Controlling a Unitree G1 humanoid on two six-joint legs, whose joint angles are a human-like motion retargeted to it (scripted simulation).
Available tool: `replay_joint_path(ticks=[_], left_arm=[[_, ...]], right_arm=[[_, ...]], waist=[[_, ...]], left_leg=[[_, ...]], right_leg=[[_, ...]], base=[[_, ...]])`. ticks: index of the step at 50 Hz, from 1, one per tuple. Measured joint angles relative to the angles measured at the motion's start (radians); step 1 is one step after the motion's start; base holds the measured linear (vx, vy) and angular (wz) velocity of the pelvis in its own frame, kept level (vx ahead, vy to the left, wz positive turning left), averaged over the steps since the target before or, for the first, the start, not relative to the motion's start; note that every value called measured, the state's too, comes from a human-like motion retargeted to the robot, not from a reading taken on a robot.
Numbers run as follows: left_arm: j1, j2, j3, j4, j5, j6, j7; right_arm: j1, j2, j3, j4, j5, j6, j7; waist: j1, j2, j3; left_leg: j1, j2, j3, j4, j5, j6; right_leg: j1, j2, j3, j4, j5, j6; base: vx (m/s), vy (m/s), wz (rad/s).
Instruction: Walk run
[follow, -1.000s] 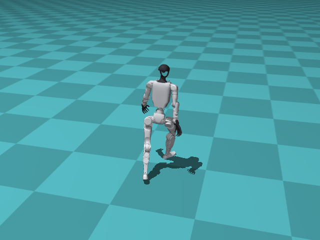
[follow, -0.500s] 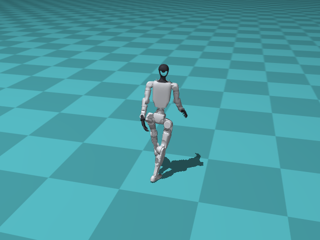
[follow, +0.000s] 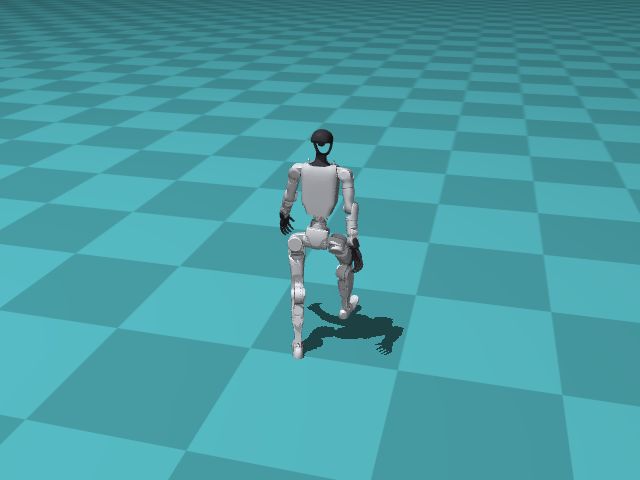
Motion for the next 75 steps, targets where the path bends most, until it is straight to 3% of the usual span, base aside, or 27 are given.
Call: replay_joint_path(ticks=[3, 6, 8, 10, 11, 14, 18, 20, 24, 28, 30, 33, 36, 38, 40, 43, 47, 50, 53, 56, 59, 62, 65, 68, 70, 72, 75], left_arm=[[-0.04, 0.0, -0.033, -0.05, -0.017, 0.005, 0.047], [0.003, -0.006, -0.042, -0.088, -0.082, -0.042, 0.081], [0.094, -0.038, 0.011, -0.097, -0.067, -0.104, 0.103], [0.191, -0.102, 0.056, -0.052, -0.027, -0.102, 0.148], [0.229, -0.123, 0.075, 0.003, -0.011, -0.075, 0.151], [0.301, -0.152, 0.094, 0.177, 0.058, -0.003, 0.088], [0.394, -0.157, 0.078, 0.31, 0.263, 0.064, 0.0], [0.46, -0.159, 0.053, 0.359, 0.369, 0.098, -0.017], [0.546, -0.174, 0.086, 0.394, 0.451, 0.123, -0.062], [0.6, -0.197, 0.159, 0.42, 0.386, 0.137, -0.115], [0.611, -0.201, 0.194, 0.44, 0.329, 0.159, -0.123], [0.597, -0.203, 0.226, 0.448, 0.283, 0.188, -0.118], [0.569, -0.189, 0.197, 0.421, 0.306, 0.182, -0.114], [0.525, -0.191, 0.19, 0.38, 0.313, 0.166, -0.105], [0.487, -0.184, 0.178, 0.34, 0.306, 0.161, -0.096], [0.379, -0.136, 0.079, 0.268, 0.23, 0.117, -0.052], [0.242, -0.061, 0.019, 0.188, 0.195, 0.063, 0.005], [0.126, 0.001, -0.017, 0.103, 0.188, 0.019, -0.009], [0.04, 0.053, -0.042, 0.02, 0.145, -0.023, -0.038], [-0.029, 0.096, -0.07, -0.072, 0.066, -0.081, -0.033], [-0.042, 0.099, -0.082, -0.137, 0.003, -0.133, -0.004], [0.011, 0.042, -0.055, -0.183, -0.021, -0.171, 0.054], [0.127, -0.029, -0.005, -0.179, 0.01, -0.167, 0.047], [0.228, -0.108, 0.058, -0.06, 0.111, -0.146, 0.046], [0.259, -0.116, 0.075, 0.065, 0.181, -0.114, 0.054], [0.287, -0.111, 0.072, 0.211, 0.238, -0.05, 0.07], [0.336, -0.124, 0.144, 0.395, 0.308, 0.036, 0.079]], right_arm=[[0.054, 0.0, -0.032, 0.025, 0.007, 0.008, 0.036], [0.088, -0.008, -0.027, 0.028, -0.001, 0.02, 0.082], [0.093, -0.009, -0.005, 0.028, 0.013, 0.034, 0.116], [0.08, -0.011, 0.001, 0.028, 0.051, 0.052, 0.112], [0.059, -0.016, 0.019, 0.028, 0.085, 0.05, 0.087], [-0.055, -0.007, 0.063, 0.026, 0.217, 0.046, -0.096], [-0.171, 0.051, 0.082, -0.079, 0.345, 0.021, -0.339], [-0.238, 0.061, 0.105, -0.175, 0.385, -0.038, -0.344], [-0.335, 0.04, 0.129, -0.343, 0.402, -0.087, -0.233], [-0.445, -0.004, 0.139, -0.466, 0.397, -0.11, -0.218], [-0.481, -0.028, 0.157, -0.504, 0.4, -0.114, -0.225], [-0.475, -0.011, 0.18, -0.531, 0.392, -0.109, -0.237], [-0.398, 0.007, 0.133, -0.505, 0.373, -0.124, -0.24], [-0.349, 0.047, 0.136, -0.459, 0.356, -0.124, -0.247], [-0.315, 0.073, 0.16, -0.4, 0.362, -0.118, -0.262], [-0.272, 0.074, 0.176, -0.27, 0.364, -0.082, -0.311], [-0.182, 0.08, 0.146, -0.171, 0.322, -0.058, -0.376], [-0.085, 0.068, 0.115, -0.112, 0.323, -0.054, -0.377], [-0.009, 0.062, 0.092, -0.073, 0.293, -0.05, -0.342], [0.057, 0.054, 0.062, -0.018, 0.239, -0.024, -0.274], [0.096, 0.046, 0.032, 0.018, 0.21, -0.011, -0.204], [0.128, 0.046, -0.005, 0.028, 0.213, -0.016, -0.165], [0.132, 0.054, 0.001, 0.028, 0.323, -0.111, -0.201], [0.085, 0.077, 0.013, 0.011, 0.439, -0.143, -0.253], [0.05, 0.091, 0.048, -0.02, 0.5, -0.163, -0.279], [-0.026, 0.089, 0.076, -0.046, 0.509, -0.155, -0.285], [-0.153, 0.068, 0.107, -0.094, 0.448, -0.131, -0.273]], waist=[[-0.027, 0.034, -0.033], [-0.031, 0.041, -0.059], [-0.037, 0.036, -0.067], [-0.019, 0.016, -0.071], [-0.003, -0.014, -0.07], [0.004, -0.047, -0.044], [0.061, -0.023, -0.009], [0.115, -0.036, 0.0], [0.236, -0.024, 0.026], [0.328, -0.014, 0.037], [0.351, -0.007, 0.018], [0.326, 0.016, -0.01], [0.395, 0.029, -0.038], [0.399, 0.037, -0.031], [0.361, 0.074, -0.025], [0.312, 0.103, 0.006], [0.184, 0.094, 0.03], [0.091, 0.085, 0.037], [0.046, 0.059, 0.04], [0.007, 0.051, 0.03], [0.003, 0.052, 0.002], [-0.003, 0.049, -0.033], [-0.05, 0.048, -0.043], [-0.031, -0.039, -0.06], [-0.01, -0.092, -0.046], [0.051, -0.131, -0.014], [0.145, -0.117, 0.018]], left_leg=[[0.048, 0.04, -0.052, 0.036, 0.023, -0.06], [0.106, 0.039, -0.06, 0.095, 0.164, -0.129], [0.127, 0.018, -0.037, 0.192, 0.445, -0.147], [0.112, 0.055, 0.142, 0.354, 0.702, -0.091], [0.104, 0.068, 0.243, 0.436, 0.738, -0.049], [-0.002, 0.15, 0.375, 0.692, 0.576, 0.0], [-0.262, 0.209, 0.29, 0.84, 0.363, -0.1], [-0.383, 0.207, 0.33, 0.754, 0.273, -0.104], [-0.54, 0.211, 0.399, 0.472, 0.214, -0.049], [-0.7, 0.153, 0.279, 0.161, 0.209, -0.037], [-0.769, 0.134, 0.245, 0.085, 0.235, -0.044], [-0.795, 0.14, 0.242, 0.198, 0.219, 0.038], [-0.776, 0.188, 0.227, 0.33, 0.264, 0.069], [-0.747, 0.218, 0.14, 0.43, 0.182, 0.054], [-0.65, 0.249, 0.165, 0.427, 0.114, 0.063], [-0.486, 0.275, 0.245, 0.36, 0.065, 0.039], [-0.328, 0.184, 0.198, 0.191, 0.099, -0.007], [-0.225, 0.123, 0.119, 0.097, 0.102, -0.042], [-0.135, 0.085, 0.083, 0.043, 0.076, -0.076], [-0.031, 0.078, 0.055, 0.006, 0.036, -0.122], [0.018, 0.077, 0.012, 0.016, 0.033, -0.159], [0.067, 0.063, -0.021, 0.065, 0.133, -0.211], [0.093, 0.086, 0.062, 0.179, 0.433, -0.246], [0.046, 0.072, 0.257, 0.435, 0.692, -0.185], [-0.012, 0.083, 0.306, 0.629, 0.662, -0.125], [-0.129, 0.154, 0.343, 0.849, 0.498, -0.085], [-0.344, 0.178, 0.296, 0.957, 0.402, -0.12]], right_leg=[[-0.011, -0.022, -0.096, -0.044, -0.007, -0.005], [0.043, -0.008, -0.143, 0.033, 0.07, -0.077], [0.072, -0.007, -0.077, 0.114, 0.135, -0.089], [0.141, -0.018, 0.006, 0.155, 0.076, -0.087], [0.197, -0.033, 0.005, 0.155, 0.032, -0.089], [0.355, -0.047, -0.025, 0.114, -0.034, -0.074], [0.568, 0.065, -0.084, -0.092, 0.017, -0.044], [0.663, 0.106, -0.093, -0.182, 0.025, -0.02], [0.804, 0.193, -0.066, -0.302, 0.014, 0.011], [0.911, 0.221, -0.02, -0.351, -0.025, 0.075], [0.949, 0.232, 0.009, -0.342, -0.039, 0.108], [1.0, 0.251, 0.014, -0.308, -0.011, 0.164], [1.033, 0.25, -0.011, -0.194, 0.188, 0.174], [0.982, 0.222, -0.013, 0.001, 0.426, 0.174], [0.931, 0.216, -0.091, 0.211, 0.531, 0.15], [0.72, 0.163, -0.102, 0.567, 0.328, 0.055], [0.457, 0.139, -0.092, 0.667, 0.192, 0.089], [0.297, 0.106, -0.134, 0.498, 0.101, 0.091], [0.197, 0.071, -0.155, 0.244, 0.025, 0.032], [0.109, 0.09, -0.136, -0.078, -0.002, -0.007], [0.058, 0.106, -0.153, -0.166, -0.011, -0.007], [0.048, 0.093, -0.191, -0.034, 0.027, -0.115], [0.049, 0.019, -0.183, 0.147, 0.087, -0.119], [0.186, -0.022, -0.106, 0.14, 0.001, -0.094], [0.278, -0.048, -0.093, 0.117, -0.023, -0.071], [0.391, -0.03, -0.096, 0.052, -0.027, -0.054], [0.55, 0.072, -0.09, -0.106, -0.003, -0.035]], base=[[1.33, -0.38, 0.77], [1.28, -0.33, -0.1], [1.52, -0.37, -0.42], [1.6, -0.29, -0.58], [1.3, -0.24, -0.78], [1.15, -0.21, -0.24], [0.95, -0.15, -0.36], [1.03, -0.11, -0.41], [1.04, -0.02, -0.74], [0.89, 0.1, -0.77], [1.28, 0.22, -0.23], [1.16, 0.17, 0.0], [1.36, 0.17, -0.55], [1.19, 0.04, -0.71], [1.03, 0.06, -0.07], [1.2, 0.16, 0.08], [0.84, 0.05, 0.98], [1.15, -0.04, 1.49], [1.0, -0.17, 0.89], [0.95, -0.2, 0.77], [1.28, -0.29, 0.32], [1.31, -0.26, 0.16], [1.42, -0.27, 0.43], [1.28, -0.26, -0.19], [0.94, -0.24, -0.24], [1.08, -0.2, -0.59], [0.95, -0.07, -1.06]])
